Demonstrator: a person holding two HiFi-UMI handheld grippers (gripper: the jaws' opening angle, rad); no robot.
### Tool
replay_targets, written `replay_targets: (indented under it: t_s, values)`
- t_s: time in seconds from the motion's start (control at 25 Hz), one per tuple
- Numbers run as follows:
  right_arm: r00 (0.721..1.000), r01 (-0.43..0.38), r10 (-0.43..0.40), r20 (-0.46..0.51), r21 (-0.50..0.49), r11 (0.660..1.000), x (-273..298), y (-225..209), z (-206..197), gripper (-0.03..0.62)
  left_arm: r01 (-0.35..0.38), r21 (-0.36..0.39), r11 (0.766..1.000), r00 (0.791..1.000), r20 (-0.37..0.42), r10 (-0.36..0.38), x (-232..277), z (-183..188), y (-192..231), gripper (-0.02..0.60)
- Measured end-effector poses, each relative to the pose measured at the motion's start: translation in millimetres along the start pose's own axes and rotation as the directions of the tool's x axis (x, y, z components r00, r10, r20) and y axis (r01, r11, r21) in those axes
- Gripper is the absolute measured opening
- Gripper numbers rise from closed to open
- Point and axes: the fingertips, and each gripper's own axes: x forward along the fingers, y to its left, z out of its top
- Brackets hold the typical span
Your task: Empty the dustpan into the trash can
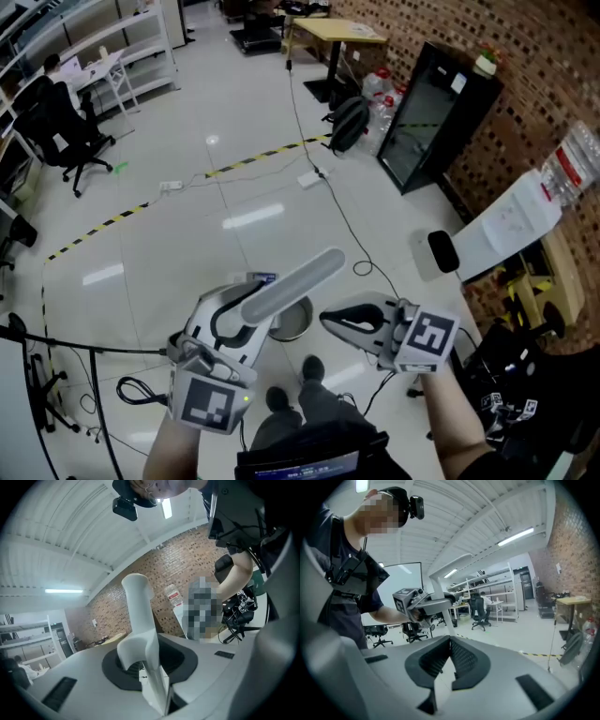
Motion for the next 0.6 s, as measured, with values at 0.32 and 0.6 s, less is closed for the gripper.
replay_targets:
  t_s: [0.32, 0.6]
  values:
    - [0.999, 0.054, -0.054, 0.002, -0.003, 0.999, -25, 42, -6, 0.008, 0.086, 0.129, 0.988, 0.996, -0.032, -0.083, -15, 2, -43, 0.071]
    - [0.999, 0.037, -0.037, 0.035, 0.011, 0.999, -57, 53, -15, 0.008, 0.079, 0.209, 0.975, 0.994, -0.094, -0.061, -19, 8, -70, 0.075]
